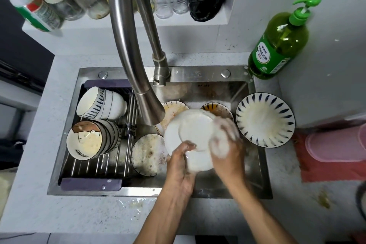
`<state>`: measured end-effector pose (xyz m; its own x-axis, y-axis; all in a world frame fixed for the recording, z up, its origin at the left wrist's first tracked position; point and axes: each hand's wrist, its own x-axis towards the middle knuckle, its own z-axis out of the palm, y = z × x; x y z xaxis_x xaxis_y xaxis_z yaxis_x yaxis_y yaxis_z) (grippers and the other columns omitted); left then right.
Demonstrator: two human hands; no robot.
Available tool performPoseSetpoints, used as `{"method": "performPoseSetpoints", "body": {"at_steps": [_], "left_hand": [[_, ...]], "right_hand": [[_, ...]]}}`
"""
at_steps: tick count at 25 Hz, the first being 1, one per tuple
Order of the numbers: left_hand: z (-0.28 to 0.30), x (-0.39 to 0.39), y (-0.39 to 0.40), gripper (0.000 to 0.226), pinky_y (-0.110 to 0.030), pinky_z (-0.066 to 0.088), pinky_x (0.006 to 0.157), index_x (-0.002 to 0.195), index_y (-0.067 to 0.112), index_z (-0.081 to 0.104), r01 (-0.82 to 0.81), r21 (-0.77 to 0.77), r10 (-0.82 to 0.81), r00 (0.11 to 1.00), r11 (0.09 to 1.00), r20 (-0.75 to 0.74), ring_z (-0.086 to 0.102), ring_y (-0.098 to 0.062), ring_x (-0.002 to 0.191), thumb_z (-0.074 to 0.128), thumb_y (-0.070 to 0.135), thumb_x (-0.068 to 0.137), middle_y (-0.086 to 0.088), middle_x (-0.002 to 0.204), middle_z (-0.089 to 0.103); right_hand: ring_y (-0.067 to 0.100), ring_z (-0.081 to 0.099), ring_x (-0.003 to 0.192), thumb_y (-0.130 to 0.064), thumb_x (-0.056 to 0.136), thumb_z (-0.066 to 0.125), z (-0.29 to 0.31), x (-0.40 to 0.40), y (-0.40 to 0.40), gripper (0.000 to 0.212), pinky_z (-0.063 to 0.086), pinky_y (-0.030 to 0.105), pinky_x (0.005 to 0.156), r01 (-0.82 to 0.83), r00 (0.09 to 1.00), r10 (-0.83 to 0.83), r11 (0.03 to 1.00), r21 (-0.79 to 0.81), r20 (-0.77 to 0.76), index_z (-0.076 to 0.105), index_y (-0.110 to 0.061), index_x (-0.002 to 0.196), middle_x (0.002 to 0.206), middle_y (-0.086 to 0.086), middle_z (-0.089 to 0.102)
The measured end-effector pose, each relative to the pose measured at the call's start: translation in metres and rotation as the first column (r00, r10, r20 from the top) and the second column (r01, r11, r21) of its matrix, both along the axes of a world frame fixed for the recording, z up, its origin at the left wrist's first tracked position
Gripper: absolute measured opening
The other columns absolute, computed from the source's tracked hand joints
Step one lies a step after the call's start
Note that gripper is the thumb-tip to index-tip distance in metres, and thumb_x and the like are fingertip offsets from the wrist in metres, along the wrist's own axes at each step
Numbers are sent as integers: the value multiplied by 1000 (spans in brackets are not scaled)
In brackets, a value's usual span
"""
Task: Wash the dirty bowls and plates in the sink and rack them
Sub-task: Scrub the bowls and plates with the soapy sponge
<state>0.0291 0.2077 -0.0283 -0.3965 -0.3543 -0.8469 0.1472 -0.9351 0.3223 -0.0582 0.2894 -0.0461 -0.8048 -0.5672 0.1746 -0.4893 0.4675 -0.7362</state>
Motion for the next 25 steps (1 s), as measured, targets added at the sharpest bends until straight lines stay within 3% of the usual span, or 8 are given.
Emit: {"method": "performPoseSetpoints", "body": {"at_steps": [7, 10, 13, 15, 16, 19, 22, 25], "left_hand": [[0, -11, -6, 28, -34, 59, 65, 102, 4, 66, -44, 17, 46, 995, 999, -85, 68, -28, 91, 51, -1, 79, -14, 99, 71], [3, -7, -1, 23, -36, 57, 60, 92, 9, 64, -32, -22, 31, 999, 999, -43, 66, -27, 89, 51, -3, 78, -11, 99, 69], [8, -4, -14, 21, -33, 59, 61, 89, 6, 68, 158, -17, -158, 987, 987, -26, 67, -24, 76, 54, -2, 76, -13, 91, 68], [10, -1, -36, 16, -35, 57, 60, 77, 6, 71, 396, -104, -387, 917, 913, 96, 66, -23, 67, 65, -2, 64, -13, 82, 68], [12, -3, -40, 18, -36, 57, 61, 78, 5, 72, 441, -171, -412, 894, 881, 178, 67, -25, 68, 69, -4, 62, -13, 82, 70], [5, -1, -11, 39, -35, 59, 71, 103, 9, 69, 166, -401, -64, 965, 901, 255, 73, -26, 87, 74, -12, 71, -9, 95, 77], [-1, 9, 13, 51, -28, 57, 74, 113, 8, 66, 56, -350, 3, 986, 935, 165, 73, -21, 94, 74, -15, 68, -7, 100, 77], [-5, 15, -6, 46, -30, 59, 74, 102, 5, 71, 317, -396, -227, 939, 862, 257, 74, -21, 89, 79, -8, 59, -7, 93, 77]], "right_hand": [[33, 47, 131, -20, 88, 48, -17, 11, 3, 42, 32, 35, 114, -116, 993, 117, 993, 36, -31, 63, -5, 125, 135, 10, 58], [34, 52, 127, -23, 88, 50, -18, 8, 5, 38, 36, 33, 109, 82, 994, -84, 996, 22, 67, 66, -10, 120, 132, 11, 60], [28, 50, 129, -22, 87, 58, -19, 11, 4, 32, 37, 44, 110, -183, 976, 183, 983, 9, -122, 69, -10, 115, 135, 5, 59], [17, 56, 123, -32, 83, 68, -19, -24, -3, 38, 46, 36, 100, 86, 936, -62, 995, -54, 345, 66, -29, 120, 129, -9, 62], [14, 60, 119, -34, 77, 75, -20, -32, -9, 45, 50, 32, 93, 226, 769, -127, 971, -80, 627, 65, -35, 121, 123, -13, 65], [13, 66, 109, -12, 79, 78, -11, 3, -20, 53, 54, 30, 89, 510, 434, -113, 849, -141, 894, 62, -31, 126, 120, -5, 69], [7, 64, 103, -17, 93, 65, -12, 20, -28, 35, 52, 28, 90, 479, 577, -247, 874, -78, 778, 59, -25, 127, 115, -9, 67], [14, 64, 97, -27, 97, 57, -14, -14, -43, 23, 47, 23, 79, 232, 801, -250, 967, 103, 545, 65, -24, 118, 111, -1, 69]]}}
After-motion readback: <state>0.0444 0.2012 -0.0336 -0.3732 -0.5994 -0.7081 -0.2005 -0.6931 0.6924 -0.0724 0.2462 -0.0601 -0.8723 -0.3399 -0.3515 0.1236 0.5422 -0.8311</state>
